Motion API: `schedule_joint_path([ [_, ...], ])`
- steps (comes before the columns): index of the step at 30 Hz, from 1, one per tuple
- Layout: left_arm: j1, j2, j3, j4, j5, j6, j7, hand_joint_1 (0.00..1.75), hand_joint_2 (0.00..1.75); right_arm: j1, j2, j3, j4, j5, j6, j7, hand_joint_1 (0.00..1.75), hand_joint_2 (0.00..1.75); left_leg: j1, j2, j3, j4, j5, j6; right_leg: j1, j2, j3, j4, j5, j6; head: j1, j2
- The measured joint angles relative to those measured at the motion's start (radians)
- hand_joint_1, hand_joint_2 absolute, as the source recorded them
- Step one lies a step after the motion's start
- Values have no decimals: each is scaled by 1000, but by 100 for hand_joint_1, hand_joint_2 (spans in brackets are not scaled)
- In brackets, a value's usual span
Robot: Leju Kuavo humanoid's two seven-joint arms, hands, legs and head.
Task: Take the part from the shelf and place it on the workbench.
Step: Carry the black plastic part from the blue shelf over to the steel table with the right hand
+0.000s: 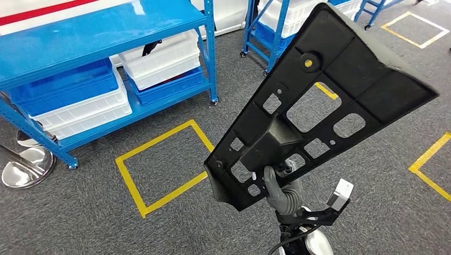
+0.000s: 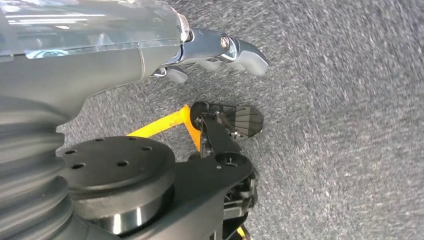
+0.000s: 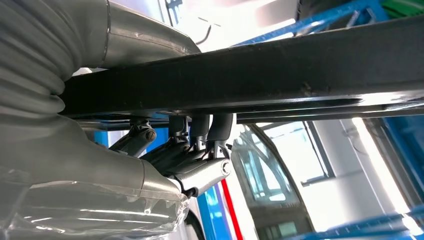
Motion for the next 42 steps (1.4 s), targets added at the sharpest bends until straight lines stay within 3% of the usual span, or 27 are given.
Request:
schedule_joint_path([
  [2,-1,0,0,0,0,0,0,0,175,-1,0,-1,-1,0,0,0,175,175,-5,16,0,8,-7,-11,7,-31,57,-107,30,-12,0,0],
  [3,-1,1,0,0,-1,1,0,0,175,-1,0,-1,-1,0,0,-1,175,175,-7,23,0,10,-10,-16,11,-37,64,-125,30,-20,-1,0],
  [5,-3,1,0,0,-4,3,3,0,175,0,0,-3,-2,0,0,-2,175,175,-9,37,3,11,-12,-27,13,-19,61,-127,32,-32,-2,0],
  [6,-4,2,0,0,-8,5,8,0,175,2,0,-4,-3,1,0,-4,175,175,-7,30,2,17,-19,-34,12,-10,61,-129,35,-38,-2,0],
  [8,-4,3,-1,0,-18,7,28,0,175,5,1,-6,-4,3,-1,-11,175,175,-2,-11,-21,79,-62,-44,7,9,60,-134,40,-50,-2,0],
  [10,-1,5,-2,0,-27,7,52,0,175,7,3,-6,-5,4,-3,-18,175,175,0,-52,-79,211,-133,-48,7,30,56,-134,43,-57,-3,0],
  [12,2,6,-3,0,-33,7,73,0,175,14,3,-7,-4,5,-9,-20,175,175,1,-60,-126,311,-166,-49,9,54,54,-132,44,-59,-3,0],
  [13,3,7,-4,0,-35,7,82,0,175,18,3,-7,-4,6,-13,-20,175,175,1,-61,-127,310,-152,-48,10,67,54,-130,44,-59,-3,0],
  [14,3,7,-5,0,-37,6,89,0,175,22,3,-8,-4,8,-16,-20,175,175,1,-64,-111,272,-122,-45,10,80,54,-129,45,-59,-3,0],
  [16,1,9,-6,0,-38,3,98,0,175,26,3,-9,-4,13,-19,-20,175,175,2,-94,-46,131,-49,-37,10,104,55,-127,46,-57,-2,0],
  [17,1,9,-6,0,-37,2,103,0,175,27,3,-9,-4,17,-19,-19,175,175,3,-115,-20,70,-28,-33,10,114,53,-125,47,-53,-2,0],
  [19,1,9,-6,0,-34,-3,111,0,175,29,4,-9,-4,27,-19,-18,175,175,2,-142,1,20,-21,-24,7,133,45,-125,53,-41,-2,0],
  [21,1,7,-6,0,-27,-8,114,0,175,32,5,-11,-4,38,-18,-12,175,175,2,-125,2,11,-14,-14,4,149,38,-126,59,-26,-2,0],
  [23,-1,-2,-6,0,-21,-14,112,0,175,34,3,-14,-4,51,-20,3,175,175,5,-101,7,-4,-4,-1,6,117,22,-97,38,-18,-1,0],
  [25,-1,-16,-6,0,-22,-22,110,0,175,40,-1,-16,-5,65,-28,19,175,175,4,-76,8,-11,1,7,8,60,-28,8,-23,-14,1,0],
  [27,1,-30,-7,0,-34,-33,109,0,175,56,-8,-16,-11,76,-51,26,175,175,1,-50,5,-9,0,9,5,38,-85,130,-74,-8,2,0],
  [28,2,-35,-9,1,-42,-38,109,0,175,66,-11,-16,-17,78,-63,26,175,175,1,-37,4,-8,-1,8,4,33,-96,154,-76,-6,2,0],
  [29,2,-40,-12,1,-48,-42,109,0,175,75,-14,-16,-24,80,-74,26,175,175,1,-25,3,-6,-2,7,3,29,-85,137,-60,-5,2,0],
  [31,1,-48,-18,1,-57,-50,106,0,175,85,-18,-16,-40,80,-90,26,175,175,0,-3,3,0,-8,0,2,3,-13,12,-3,-5,2,0],
  [33,-1,-52,-23,1,-63,-59,98,0,175,91,-19,-15,-55,75,-106,27,175,175,-5,13,3,10,-18,-10,7,-28,46,-95,26,-13,1,0],
  [34,-2,-52,-25,1,-63,-61,95,0,175,95,-19,-14,-61,69,-109,26,175,175,-7,20,4,12,-21,-16,10,-35,57,-116,26,-19,1,0],
  [36,-4,-49,-27,0,-58,-62,92,0,175,98,-20,-12,-65,53,-104,25,175,175,-7,33,8,13,-24,-27,13,-17,55,-117,27,-33,0,0],
  [37,-5,-46,-26,0,-54,-61,92,0,175,97,-21,-10,-65,47,-98,23,175,175,-5,28,8,18,-31,-34,13,-7,54,-119,29,-39,0,0],
  [39,-5,-42,-26,0,-49,-60,92,0,175,89,-20,-7,-63,41,-91,22,175,175,0,-12,-14,74,-71,-43,11,12,53,-122,34,-52,-1,0],
  [40,-4,-40,-26,1,-48,-60,93,0,175,85,-20,-5,-62,39,-89,22,175,175,1,-37,-40,132,-104,-46,11,21,52,-123,35,-56,-1,0],
  [42,0,-35,-25,1,-40,-58,103,0,175,79,-19,-2,-57,36,-80,22,175,175,2,-57,-107,268,-161,-45,16,42,49,-122,37,-62,-1,0],
])
